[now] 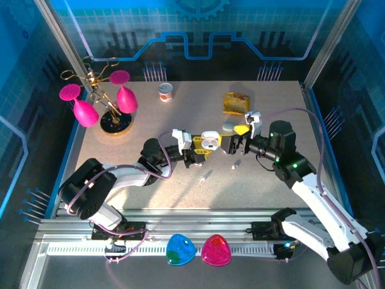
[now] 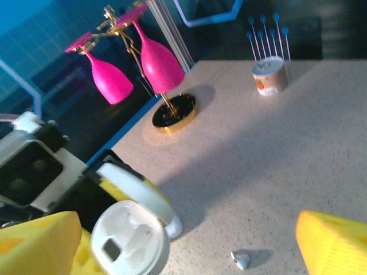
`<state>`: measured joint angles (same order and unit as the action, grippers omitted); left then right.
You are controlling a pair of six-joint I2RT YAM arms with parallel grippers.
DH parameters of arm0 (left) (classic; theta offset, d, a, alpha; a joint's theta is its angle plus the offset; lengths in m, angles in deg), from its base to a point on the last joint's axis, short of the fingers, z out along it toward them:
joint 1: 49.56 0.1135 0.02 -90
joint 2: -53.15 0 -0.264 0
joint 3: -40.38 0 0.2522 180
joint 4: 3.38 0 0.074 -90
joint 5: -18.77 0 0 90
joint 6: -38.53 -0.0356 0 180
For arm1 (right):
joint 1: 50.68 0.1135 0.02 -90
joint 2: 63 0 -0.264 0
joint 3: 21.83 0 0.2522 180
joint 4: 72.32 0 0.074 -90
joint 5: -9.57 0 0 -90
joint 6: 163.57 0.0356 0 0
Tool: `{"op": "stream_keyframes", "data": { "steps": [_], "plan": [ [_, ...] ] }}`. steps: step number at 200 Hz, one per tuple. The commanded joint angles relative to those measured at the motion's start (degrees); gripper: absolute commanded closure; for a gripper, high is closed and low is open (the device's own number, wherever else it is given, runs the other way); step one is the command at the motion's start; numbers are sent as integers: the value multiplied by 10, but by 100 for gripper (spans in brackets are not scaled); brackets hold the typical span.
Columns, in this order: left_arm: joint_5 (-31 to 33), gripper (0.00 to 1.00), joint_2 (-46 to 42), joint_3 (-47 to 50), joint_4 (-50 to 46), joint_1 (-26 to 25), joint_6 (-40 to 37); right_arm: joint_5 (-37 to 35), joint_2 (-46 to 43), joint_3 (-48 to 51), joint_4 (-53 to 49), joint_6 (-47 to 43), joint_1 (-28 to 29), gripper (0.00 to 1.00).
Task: Insert the wireless bluetooth earbuds into the charging case
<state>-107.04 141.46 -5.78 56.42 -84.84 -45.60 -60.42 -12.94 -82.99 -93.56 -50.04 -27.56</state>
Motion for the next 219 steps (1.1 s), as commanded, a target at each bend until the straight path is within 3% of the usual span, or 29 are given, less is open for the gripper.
{"op": "stream_keyframes", "data": {
  "steps": [1, 44, 59, 94, 171, 219],
  "plan": [
    [11, 76, -21, 11, 25, 13, -10, -15, -33, 28, 28, 18, -22, 0],
    [15, 76, -54, 30, -3, 20, -30, -12, -34, 89, -14, 75, -112, 0],
    [19, 76, -64, 39, -13, 22, -37, -26, -5, 87, -58, 67, -122, 8],
    [19, 76, -74, 47, -25, 23, -44, -57, 103, 63, -141, 54, -118, 13],
    [17, 76, -76, 52, -32, 23, -49, -75, 258, 41, -171, 46, -79, 29],
    [16, 76, -77, 54, -31, 24, -49, -94, 327, 3, -136, 29, -46, 32]
  ]
}}
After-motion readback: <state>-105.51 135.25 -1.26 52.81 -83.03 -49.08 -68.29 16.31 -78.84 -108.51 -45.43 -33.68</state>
